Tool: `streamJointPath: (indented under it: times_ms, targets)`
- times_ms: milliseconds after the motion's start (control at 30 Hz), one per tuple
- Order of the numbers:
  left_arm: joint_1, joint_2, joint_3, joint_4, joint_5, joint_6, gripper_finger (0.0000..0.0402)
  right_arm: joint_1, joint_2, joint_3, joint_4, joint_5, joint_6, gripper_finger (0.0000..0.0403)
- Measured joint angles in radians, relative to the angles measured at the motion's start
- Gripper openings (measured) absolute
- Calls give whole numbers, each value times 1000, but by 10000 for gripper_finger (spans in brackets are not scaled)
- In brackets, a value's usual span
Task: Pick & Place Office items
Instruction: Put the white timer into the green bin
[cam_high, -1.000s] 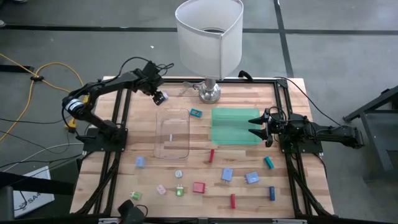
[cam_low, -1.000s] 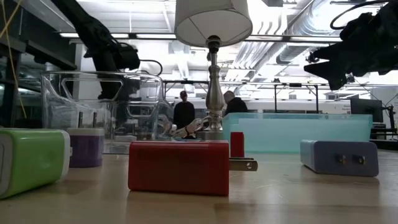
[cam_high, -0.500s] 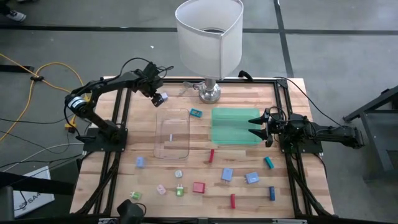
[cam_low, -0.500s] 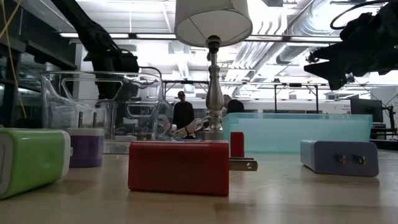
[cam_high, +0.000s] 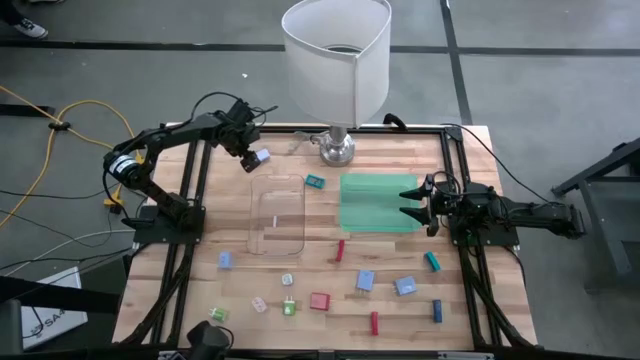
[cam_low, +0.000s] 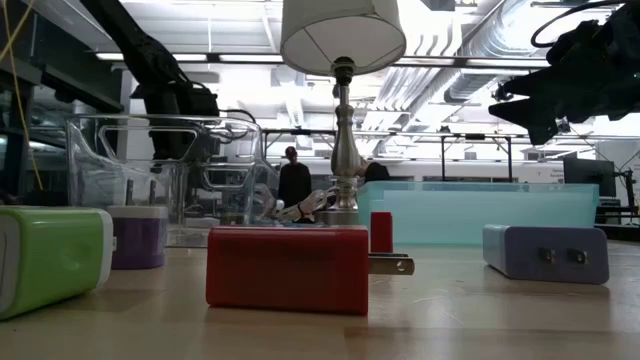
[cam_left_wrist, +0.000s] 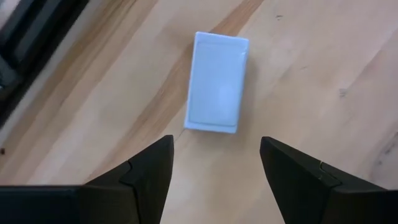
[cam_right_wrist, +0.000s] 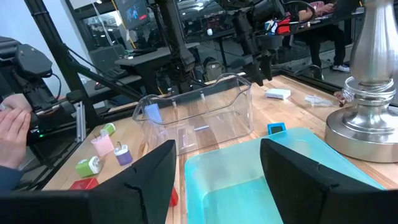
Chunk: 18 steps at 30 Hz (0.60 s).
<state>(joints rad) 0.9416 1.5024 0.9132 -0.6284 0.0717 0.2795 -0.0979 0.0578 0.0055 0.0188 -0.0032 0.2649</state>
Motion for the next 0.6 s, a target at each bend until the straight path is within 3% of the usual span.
streamJointPath:
  times_ms: [600]
  targets:
    - [-73,0,0,8,-86,-17,234,0,0,0,0,0,0,221]
